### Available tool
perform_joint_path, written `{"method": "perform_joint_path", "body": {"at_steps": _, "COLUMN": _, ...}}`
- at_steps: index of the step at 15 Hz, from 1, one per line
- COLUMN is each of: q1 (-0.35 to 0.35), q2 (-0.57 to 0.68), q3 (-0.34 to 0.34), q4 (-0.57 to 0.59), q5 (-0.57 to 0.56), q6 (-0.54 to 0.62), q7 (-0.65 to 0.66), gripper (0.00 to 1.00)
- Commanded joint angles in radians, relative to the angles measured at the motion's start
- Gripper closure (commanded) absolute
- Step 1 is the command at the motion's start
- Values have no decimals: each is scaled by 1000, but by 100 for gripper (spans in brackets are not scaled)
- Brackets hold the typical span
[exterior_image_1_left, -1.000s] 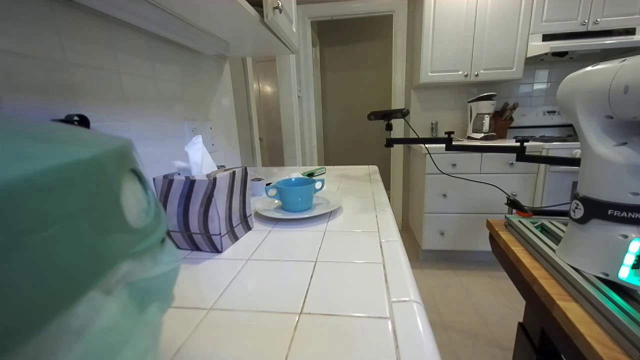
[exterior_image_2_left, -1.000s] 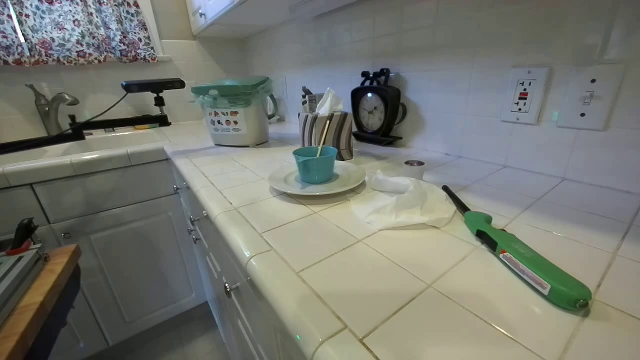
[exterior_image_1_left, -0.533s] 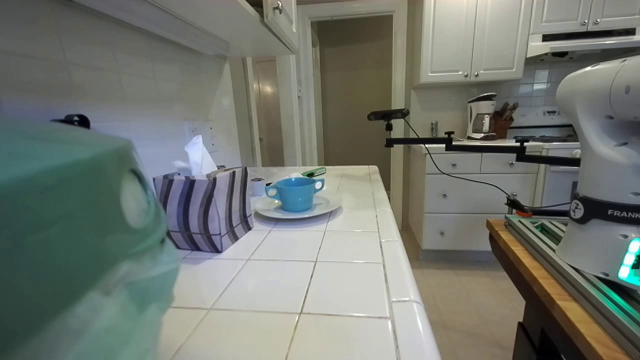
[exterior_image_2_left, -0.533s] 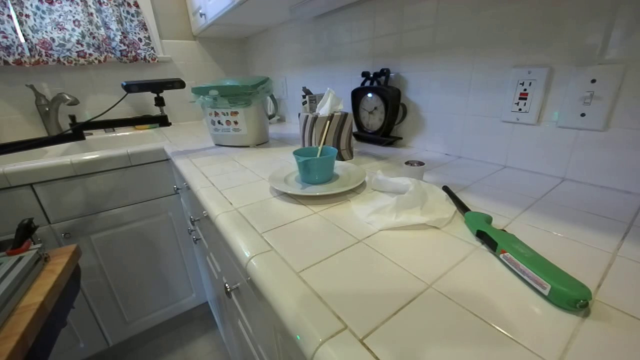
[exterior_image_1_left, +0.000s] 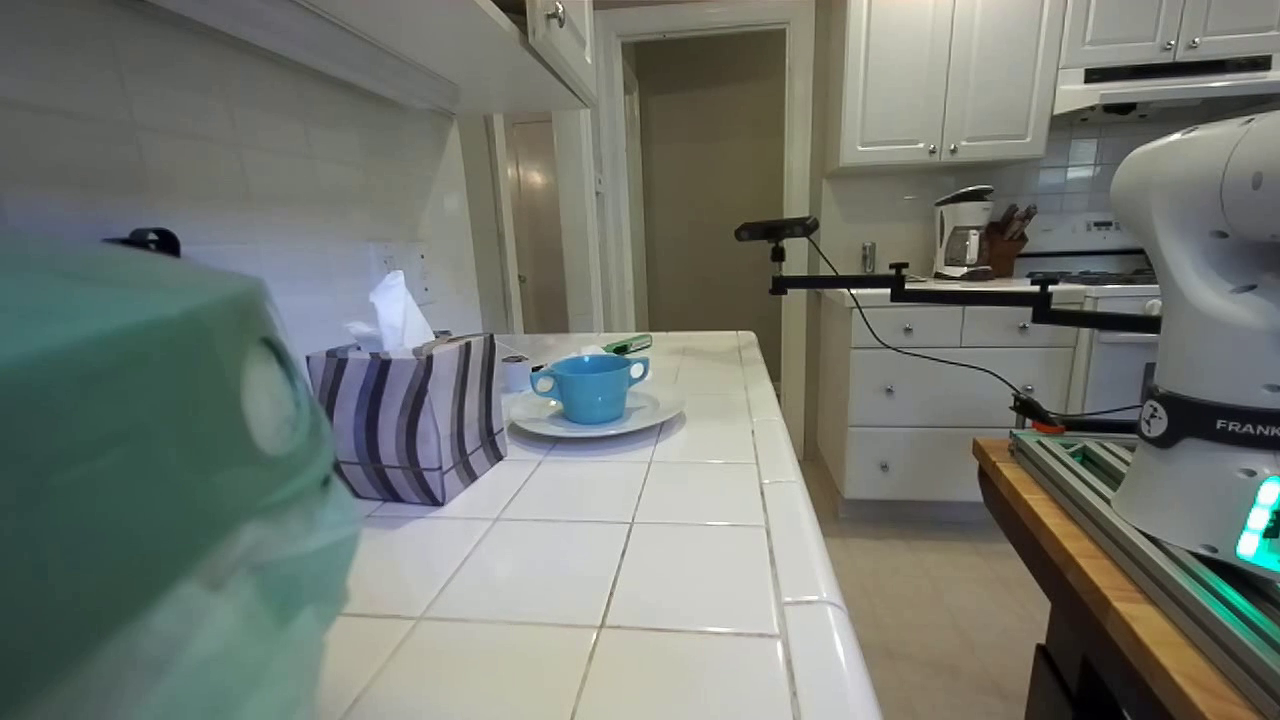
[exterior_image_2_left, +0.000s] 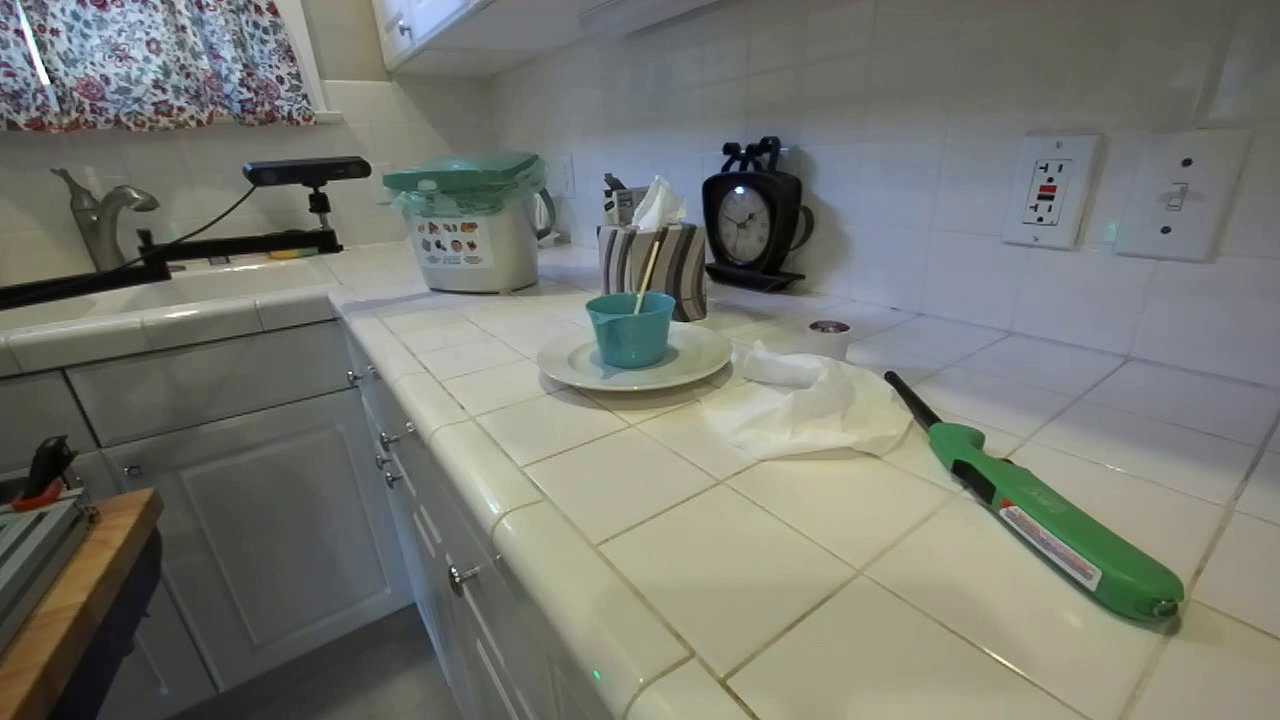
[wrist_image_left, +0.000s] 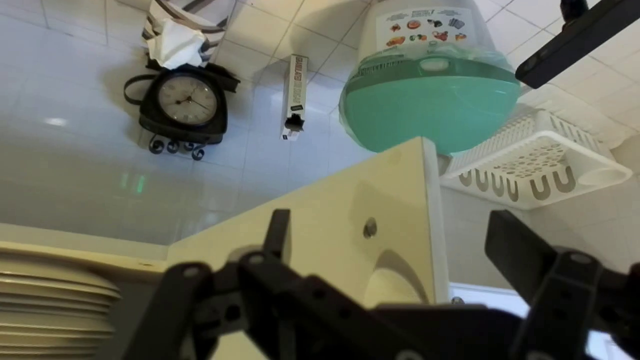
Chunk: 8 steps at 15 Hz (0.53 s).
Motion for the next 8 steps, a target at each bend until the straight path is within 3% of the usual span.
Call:
{"method": "perform_joint_path", "body": {"at_steps": 1, "q1": 2, "q2": 30, "q3": 6, "q4": 21, "q5": 17, "q6": 40, "q7": 12, "gripper": 0}}
{"method": "perform_joint_path", "body": {"at_steps": 8, "q1": -34, "q2": 41, "q3": 37, "q4": 23, "q5": -26, "q6": 103, "q7": 36, "gripper": 0}}
